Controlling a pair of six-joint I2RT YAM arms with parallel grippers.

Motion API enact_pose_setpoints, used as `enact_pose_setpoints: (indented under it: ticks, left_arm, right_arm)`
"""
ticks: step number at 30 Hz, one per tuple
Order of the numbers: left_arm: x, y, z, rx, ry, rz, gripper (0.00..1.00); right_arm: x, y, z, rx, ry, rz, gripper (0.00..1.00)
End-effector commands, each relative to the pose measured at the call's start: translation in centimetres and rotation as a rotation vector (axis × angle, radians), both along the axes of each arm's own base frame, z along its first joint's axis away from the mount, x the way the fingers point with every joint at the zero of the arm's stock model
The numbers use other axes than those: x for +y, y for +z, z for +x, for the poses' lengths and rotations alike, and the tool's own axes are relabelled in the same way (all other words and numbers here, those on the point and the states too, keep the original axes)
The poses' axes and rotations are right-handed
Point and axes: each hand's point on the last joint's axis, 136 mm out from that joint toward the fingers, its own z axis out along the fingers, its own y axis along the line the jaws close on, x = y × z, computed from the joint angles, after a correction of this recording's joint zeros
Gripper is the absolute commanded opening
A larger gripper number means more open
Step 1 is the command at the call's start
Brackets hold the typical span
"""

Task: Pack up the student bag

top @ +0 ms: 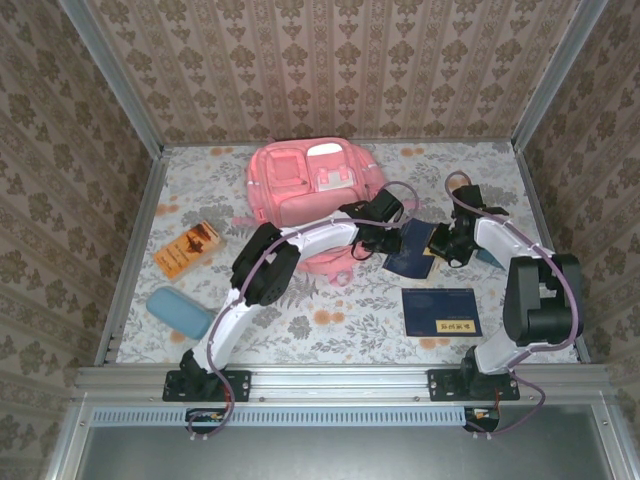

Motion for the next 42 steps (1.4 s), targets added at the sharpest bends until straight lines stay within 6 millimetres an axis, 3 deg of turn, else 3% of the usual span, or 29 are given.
enact_pose_setpoints:
  ticks: [1,7,9,13,17,20,23,25,32,36,42]
  left_arm:
    - [0.5,2.9,-0.3,0.008,-0.056,-0.037,0.28]
    - [2.1,11.0,1.0,-0.094,-0.084,-0.154,0.51]
    - [3.6,13.3,1.4,-0.123,-0.069,-0.176,0.60]
    - [6.9,15.5,1.9,-0.138,-0.023,-0.207,0.71]
    - [10.6,16.9,2.2,-0.126,0.032,-0.274,0.84]
    - [12.2,18.7,1.6,-0.113,0.032,-0.429,1.00]
    - [13.4,21.4,0.5,-0.098,0.005,-0.624,1.00]
    - [14.5,21.7,0.2,-0.076,0.012,-0.658,1.00]
    - [16.0,20.6,0.4,0.002,0.047,-0.672,1.00]
    - [15.6,21.2,0.6,0.057,0.035,-0.759,1.00]
    - [15.6,21.7,0.9,0.100,0.025,-0.810,0.95]
  right_arm:
    - [0.7,3.1,0.9,-0.089,0.017,0.006,0.00]
    - [1.0,7.6,1.9,-0.232,0.034,0.017,0.00]
    - [1.2,10.5,2.0,-0.316,0.044,0.029,0.00]
    - [2.8,14.6,2.2,-0.426,0.098,0.113,0.00]
    - [5.8,19.0,2.4,-0.539,0.187,0.275,0.00]
    - [8.1,21.4,2.7,-0.604,0.265,0.406,0.00]
    - [10.2,22.3,2.7,-0.625,0.336,0.473,0.00]
    - [11.6,22.5,2.6,-0.621,0.379,0.518,0.00]
    - [15.4,22.9,3.0,-0.590,0.476,0.685,0.00]
    - [17.1,22.7,3.2,-0.566,0.516,0.771,0.00]
    - [17.8,22.6,3.6,-0.547,0.517,0.842,0.00]
